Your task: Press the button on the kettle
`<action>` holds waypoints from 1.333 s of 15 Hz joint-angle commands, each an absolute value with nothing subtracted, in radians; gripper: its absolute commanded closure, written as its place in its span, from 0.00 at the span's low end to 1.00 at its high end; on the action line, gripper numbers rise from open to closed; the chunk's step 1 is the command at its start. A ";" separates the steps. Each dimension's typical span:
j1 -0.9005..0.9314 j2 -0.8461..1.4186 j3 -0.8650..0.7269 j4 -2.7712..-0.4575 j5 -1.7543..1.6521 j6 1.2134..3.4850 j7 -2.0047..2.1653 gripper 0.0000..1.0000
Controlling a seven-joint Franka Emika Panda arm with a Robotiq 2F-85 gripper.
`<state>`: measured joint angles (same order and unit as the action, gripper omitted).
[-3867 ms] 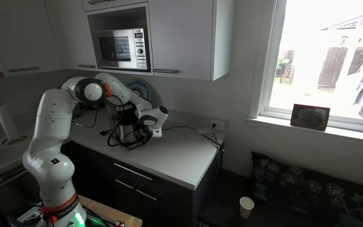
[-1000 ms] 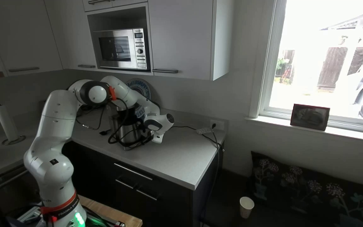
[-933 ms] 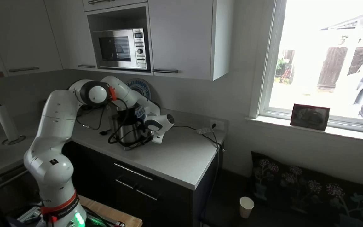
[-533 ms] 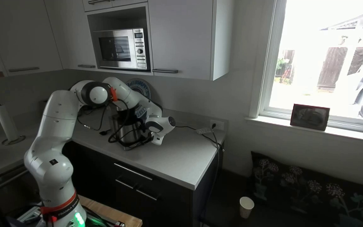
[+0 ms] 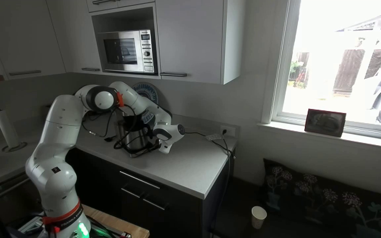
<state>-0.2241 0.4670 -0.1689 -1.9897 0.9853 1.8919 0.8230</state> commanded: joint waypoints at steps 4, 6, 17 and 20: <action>-0.207 0.487 -0.143 -1.980 1.091 1.873 0.814 1.00; -0.207 0.489 -0.142 -1.983 1.102 1.875 0.810 1.00; -0.208 0.453 -0.160 -1.997 1.103 1.886 0.751 1.00; -0.198 0.418 -0.177 -2.015 1.055 1.898 0.745 1.00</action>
